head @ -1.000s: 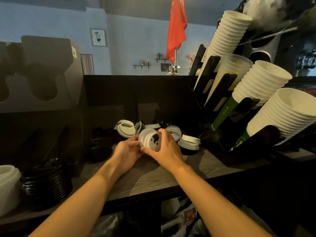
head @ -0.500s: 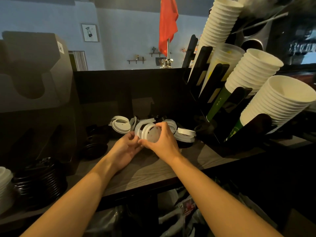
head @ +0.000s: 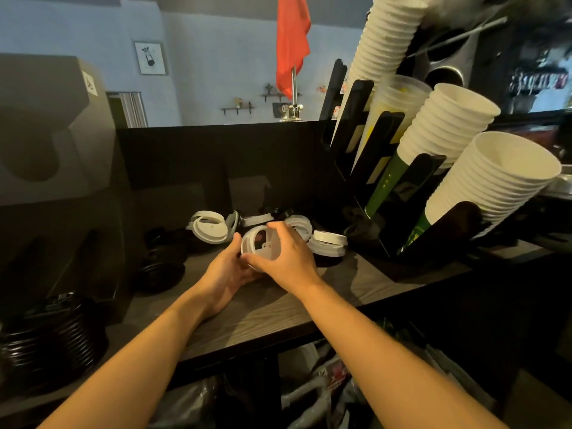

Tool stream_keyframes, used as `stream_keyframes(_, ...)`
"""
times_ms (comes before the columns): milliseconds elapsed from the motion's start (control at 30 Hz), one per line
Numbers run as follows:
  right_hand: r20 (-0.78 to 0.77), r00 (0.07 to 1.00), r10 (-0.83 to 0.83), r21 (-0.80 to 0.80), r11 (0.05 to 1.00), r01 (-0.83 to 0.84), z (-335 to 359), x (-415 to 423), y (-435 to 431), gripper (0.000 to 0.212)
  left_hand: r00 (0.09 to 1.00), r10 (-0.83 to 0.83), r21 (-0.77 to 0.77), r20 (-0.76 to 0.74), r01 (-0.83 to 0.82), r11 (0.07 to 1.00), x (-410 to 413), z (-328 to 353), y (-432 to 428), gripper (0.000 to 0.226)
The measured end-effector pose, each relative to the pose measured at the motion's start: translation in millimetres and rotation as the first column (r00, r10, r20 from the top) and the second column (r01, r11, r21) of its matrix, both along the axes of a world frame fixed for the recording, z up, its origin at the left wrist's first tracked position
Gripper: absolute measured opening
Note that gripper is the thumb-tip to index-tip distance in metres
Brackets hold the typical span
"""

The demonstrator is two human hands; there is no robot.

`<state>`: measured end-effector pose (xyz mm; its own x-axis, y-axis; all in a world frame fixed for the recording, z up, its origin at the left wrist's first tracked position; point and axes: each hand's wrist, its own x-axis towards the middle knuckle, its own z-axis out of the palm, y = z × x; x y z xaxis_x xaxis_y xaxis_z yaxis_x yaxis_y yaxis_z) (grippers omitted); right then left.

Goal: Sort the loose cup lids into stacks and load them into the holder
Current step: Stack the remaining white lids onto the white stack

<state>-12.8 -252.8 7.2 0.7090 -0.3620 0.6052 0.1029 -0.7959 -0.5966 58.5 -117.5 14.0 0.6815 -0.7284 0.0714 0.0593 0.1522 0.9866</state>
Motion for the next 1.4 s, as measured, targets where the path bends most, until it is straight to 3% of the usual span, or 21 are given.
stream_keyframes(233, -0.031, 0.997, 0.073, -0.074, 0.994, -0.075, 1.7, -1.6, 1.4, 0.07, 1.0, 0.01, 0.031, 0.021, -0.011, 0.999, 0.1, -0.6, 0.0, 0.051)
stream_keyframes(367, -0.084, 0.992, 0.097, -0.119, 0.987, -0.107, 0.8, -0.5, 0.7, 0.072, 0.997, 0.055, 0.064, 0.06, -0.059, 0.996, 1.5, -1.0, -2.3, 0.037)
stream_keyframes(567, -0.1, 0.993, 0.064, -0.051, 0.996, -0.07, -2.0, 2.5, 0.4, 0.075, 0.997, 0.078, 0.029, 0.01, -0.078, 0.997, 7.1, -3.9, -0.9, 0.035)
stream_keyframes(833, -0.129, 0.99, 0.061, -0.04, 0.997, -0.067, 3.3, -3.6, -7.2, 0.074, 0.999, -0.021, 0.019, -0.037, 0.021, 1.0, -3.5, 6.7, 0.6, 0.042)
stream_keyframes(933, -0.223, 0.972, 0.075, -0.132, 0.986, -0.106, 4.8, -5.7, -15.2, 0.08, 0.998, 0.015, 0.053, -0.059, -0.012, 0.999, -3.5, 8.0, -6.2, 0.039)
stream_keyframes(1000, -0.288, 0.956, 0.06, -0.144, 0.984, -0.105, 1.9, -4.6, -23.4, 0.082, 0.993, 0.111, 0.137, 0.033, -0.114, 0.984, -3.5, 12.1, -22.0, 0.031)
stream_keyframes(1133, -0.257, 0.966, 0.015, -0.019, 1.0, -0.02, -1.5, -1.3, -34.5, 0.086, 0.925, 0.3, 0.09, 0.232, -0.328, 0.94, -7.7, 9.5, -61.3, 0.035)
stream_keyframes(1267, -0.139, 0.99, 0.01, 0.043, 0.999, -0.004, 0.1, -11.8, -48.0, 0.077, 0.904, 0.383, -0.004, 0.189, -0.39, 0.921, -8.8, -4.1, -77.5, 0.038)
stream_keyframes(1333, -0.043, 0.982, -0.182, 0.016, 0.983, 0.182, -2.2, -11.7, -59.3, 0.069, 0.899, 0.406, 0.006, 0.162, -0.412, 0.911, -4.7, -6.9, -81.3, 0.036)
stream_keyframes(1400, -0.11, 0.91, -0.4, -0.001, 0.915, 0.403, -4.6, -7.9, -68.6, 0.061, 0.885, 0.43, 0.003, 0.179, -0.437, 0.899, -1.9, -7.3, -81.9, 0.032)
